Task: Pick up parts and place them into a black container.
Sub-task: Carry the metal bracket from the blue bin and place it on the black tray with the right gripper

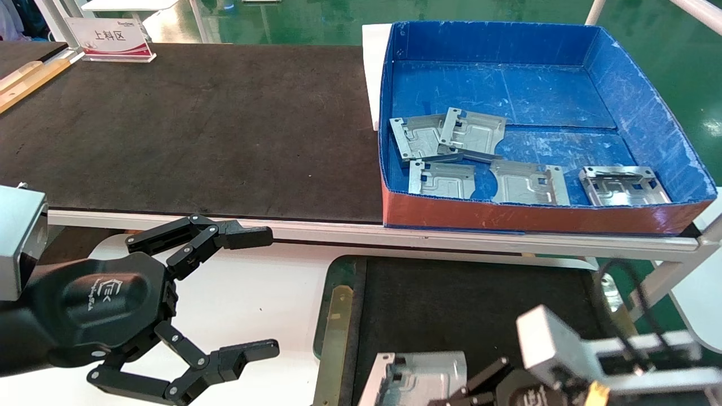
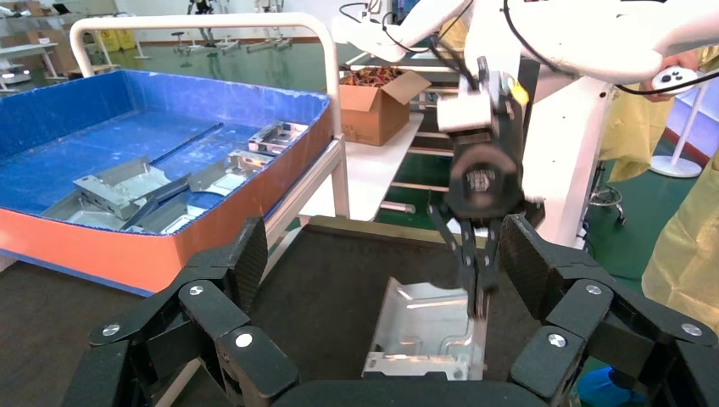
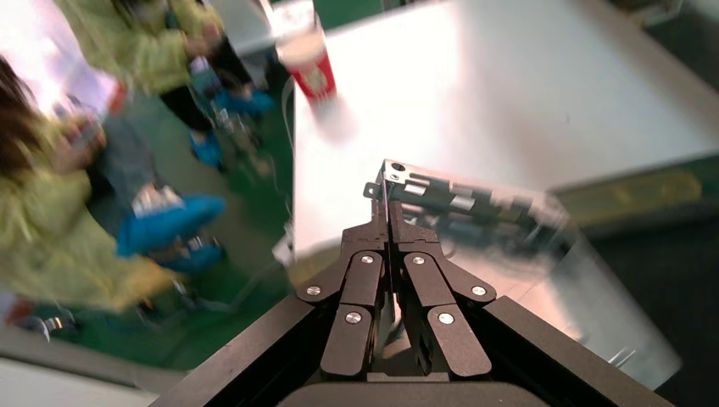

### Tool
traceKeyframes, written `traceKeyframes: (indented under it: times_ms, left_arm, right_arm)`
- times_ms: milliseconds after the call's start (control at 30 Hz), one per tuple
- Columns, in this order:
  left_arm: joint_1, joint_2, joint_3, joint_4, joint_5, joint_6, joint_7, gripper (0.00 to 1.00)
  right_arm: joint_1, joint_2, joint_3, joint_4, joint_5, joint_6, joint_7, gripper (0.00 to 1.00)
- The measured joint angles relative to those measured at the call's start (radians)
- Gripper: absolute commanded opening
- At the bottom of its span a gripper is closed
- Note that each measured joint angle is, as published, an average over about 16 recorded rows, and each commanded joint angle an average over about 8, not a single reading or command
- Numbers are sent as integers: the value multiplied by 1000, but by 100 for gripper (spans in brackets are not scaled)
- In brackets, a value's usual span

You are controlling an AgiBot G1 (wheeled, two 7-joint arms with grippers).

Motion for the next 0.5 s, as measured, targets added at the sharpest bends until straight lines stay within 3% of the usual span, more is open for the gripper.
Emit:
traceKeyframes:
  times_ms: [500]
  left_arm:
    - [0,0,0,0,0,0,0,100]
  right_arm:
    - [-5,-63,-60,-77,-195,45,-192,0]
